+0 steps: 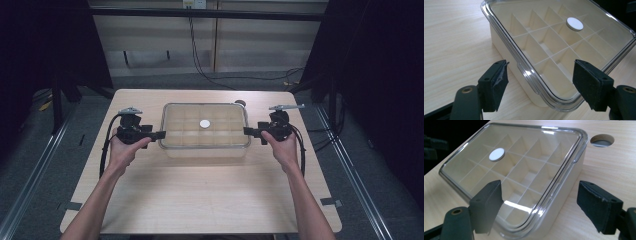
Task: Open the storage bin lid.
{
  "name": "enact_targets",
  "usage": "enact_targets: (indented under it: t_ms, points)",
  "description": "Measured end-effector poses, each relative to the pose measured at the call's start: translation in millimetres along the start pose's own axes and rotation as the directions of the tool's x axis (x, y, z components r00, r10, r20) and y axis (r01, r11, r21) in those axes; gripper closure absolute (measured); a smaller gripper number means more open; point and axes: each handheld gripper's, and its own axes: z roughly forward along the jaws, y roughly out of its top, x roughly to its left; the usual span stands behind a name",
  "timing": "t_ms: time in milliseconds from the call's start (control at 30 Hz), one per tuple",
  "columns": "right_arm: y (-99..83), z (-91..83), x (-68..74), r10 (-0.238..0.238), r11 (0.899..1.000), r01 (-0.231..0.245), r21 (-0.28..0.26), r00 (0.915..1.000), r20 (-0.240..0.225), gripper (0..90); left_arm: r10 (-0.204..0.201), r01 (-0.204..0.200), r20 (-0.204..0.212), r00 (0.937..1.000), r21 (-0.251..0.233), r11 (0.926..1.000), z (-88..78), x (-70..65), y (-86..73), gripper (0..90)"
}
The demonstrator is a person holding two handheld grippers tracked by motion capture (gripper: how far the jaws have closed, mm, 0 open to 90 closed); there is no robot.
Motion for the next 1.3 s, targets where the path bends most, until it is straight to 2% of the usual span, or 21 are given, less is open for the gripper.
enact_targets:
  t_ms: [67, 133, 200, 267, 433, 633, 733, 767, 867, 933, 1100, 1300]
  points:
    - [-0.2, 2.3, -2.7, 0.018, 1.0, -0.018, -0.012, 0.9998, -0.011, 20.7, -0.015, 0.015, 0.004, 0.9999, -0.005, 0.9999, 3.4, 2.1, -3.0, 28.2]
    - [-1.5, 5.5, -3.1, 0.013, 1.0, -0.013, -0.008, 0.9999, -0.004, 20.7, -0.01, 0.01, -0.016, 0.9998, 0.008, 0.9999, 7.0, 2.3, -4.5, 28.2]
    - [-3.9, 8.7, -3.3, 0.014, 1.0, -0.014, -0.003, 0.9999, 0.003, 21.2, -0.011, 0.011, -0.026, 0.9996, -0.003, 0.9999, 8.0, 2.4, -5.4, 28.8]
    - [-3.9, 12.9, -3.9, 0.009, 1.0, -0.009, 0.025, 0.9997, 0.024, 21.5, -0.028, 0.028, -0.007, 0.9996, -0.001, 0.9996, 12.8, 2.7, -6.9, 29.2]
    - [-8.8, 19.2, -3.3, 0.018, 0.999, -0.019, 0.041, 0.9997, 0.017, 21.5, -0.02, 0.021, -0.008, 0.9998, 0.026, 0.9995, 18.4, 2.0, -8.4, 28.7]
    - [-11.9, 26.6, -2.5, 0.023, 0.999, -0.023, 0.04, 0.9997, -0.001, 20.7, -0.026, 0.025, 0.024, 0.9994, 0.038, 0.999, 21.9, 3.6, -8.3, 30.4]
    - [-12.4, 30.3, 0.3, 0.01, 0.999, -0.011, 0.048, 0.9999, 0.007, 20.7, -0.021, 0.02, 0.021, 0.9996, 0.039, 0.9991, 22.8, 1.6, -8.0, 30.6]
    - [-12.5, 32.1, 0.9, 0.006, 0.999, -0.007, 0.051, 1.0, 0.007, 20.1, -0.022, 0.021, 0.032, 0.9992, 0.045, 0.9988, 24.1, 0.3, -7.7, 30.3]
    - [-12.9, 32.1, -0.1, 0.023, 0.999, -0.023, 0.048, 0.9997, -0.007, 19.5, -0.014, 0.013, 0.036, 0.9993, 0.044, 0.9989, 25.3, -0.8, -7.3, 30.1]
    - [-13.3, 32.9, 0.9, 0.017, 0.999, -0.016, 0.049, 0.9998, -0.01, 19.5, -0.028, 0.026, 0.045, 0.9986, 0.048, 0.9985, 26.7, -0.6, -7.2, 29.7]
    - [-14.6, 37.0, 3.4, 0.002, 0.998, -0.001, 0.06, 0.9999, -0.016, 18.0, -0.031, 0.029, 0.045, 0.9985, 0.051, 0.9983, 29.2, -2.1, -6.3, 27.6]
    - [-15.9, 41.1, 2.3, 0.023, 0.997, -0.021, 0.07, 0.9992, -0.034, 16.1, -0.028, 0.026, 0.045, 0.9986, 0.055, 0.9981, 29.6, -4.3, -6.1, 27.6]
